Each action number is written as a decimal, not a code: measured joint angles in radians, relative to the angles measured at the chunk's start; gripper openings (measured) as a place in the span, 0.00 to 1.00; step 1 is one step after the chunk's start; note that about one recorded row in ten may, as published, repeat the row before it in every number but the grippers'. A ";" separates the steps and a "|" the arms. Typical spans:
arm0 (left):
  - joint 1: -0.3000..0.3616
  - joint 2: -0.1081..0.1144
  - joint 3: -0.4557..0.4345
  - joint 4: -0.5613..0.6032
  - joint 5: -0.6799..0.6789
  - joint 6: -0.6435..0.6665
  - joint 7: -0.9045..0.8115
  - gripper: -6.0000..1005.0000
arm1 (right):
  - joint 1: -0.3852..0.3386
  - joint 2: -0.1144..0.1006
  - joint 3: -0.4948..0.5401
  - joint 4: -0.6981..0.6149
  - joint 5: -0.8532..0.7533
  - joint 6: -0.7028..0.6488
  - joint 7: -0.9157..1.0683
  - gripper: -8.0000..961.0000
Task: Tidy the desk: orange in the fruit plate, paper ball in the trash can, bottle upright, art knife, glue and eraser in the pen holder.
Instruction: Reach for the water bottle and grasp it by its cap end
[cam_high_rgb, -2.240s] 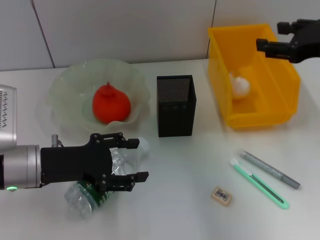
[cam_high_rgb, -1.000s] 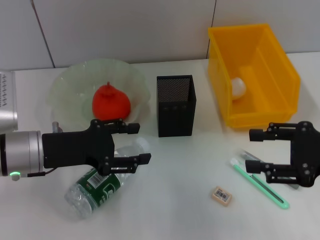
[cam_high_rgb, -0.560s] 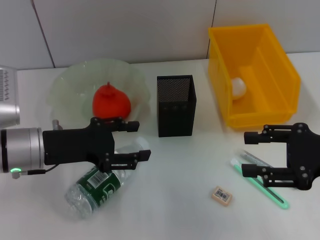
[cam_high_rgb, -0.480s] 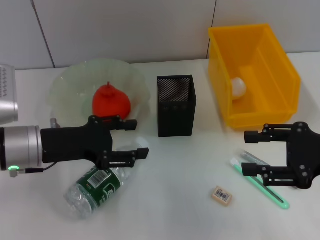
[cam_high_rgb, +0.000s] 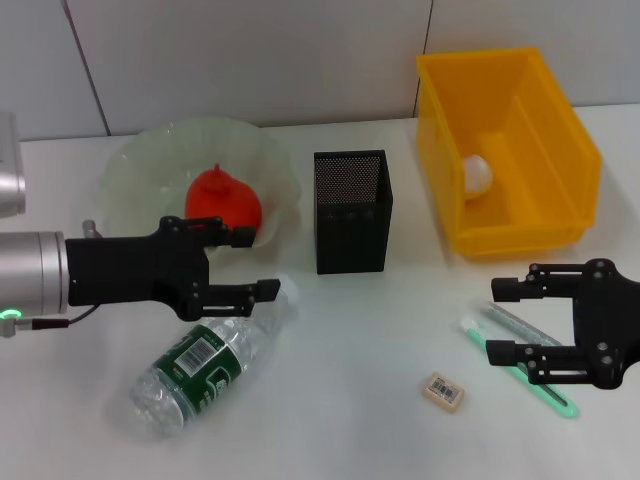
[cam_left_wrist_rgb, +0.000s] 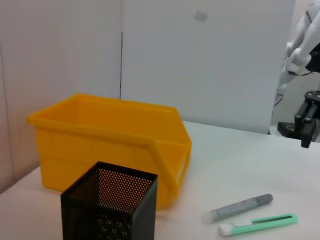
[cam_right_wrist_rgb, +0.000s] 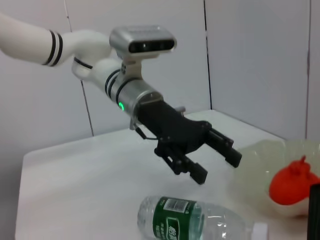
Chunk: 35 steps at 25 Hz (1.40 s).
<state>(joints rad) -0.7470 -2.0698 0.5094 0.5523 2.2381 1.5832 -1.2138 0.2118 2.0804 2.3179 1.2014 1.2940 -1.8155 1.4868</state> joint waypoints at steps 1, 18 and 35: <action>-0.003 0.000 0.001 0.003 0.000 -0.001 -0.001 0.76 | 0.000 0.000 -0.001 0.001 -0.001 0.000 0.002 0.70; -0.006 0.002 0.093 0.174 -0.004 -0.038 -0.168 0.76 | 0.012 -0.002 -0.004 -0.002 -0.007 0.011 0.000 0.70; 0.061 0.001 0.320 0.512 -0.003 -0.137 -0.474 0.76 | 0.012 0.001 -0.006 -0.018 -0.007 0.036 -0.003 0.70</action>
<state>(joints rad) -0.6863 -2.0689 0.8291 1.0641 2.2347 1.4465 -1.6875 0.2236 2.0814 2.3117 1.1831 1.2869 -1.7792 1.4840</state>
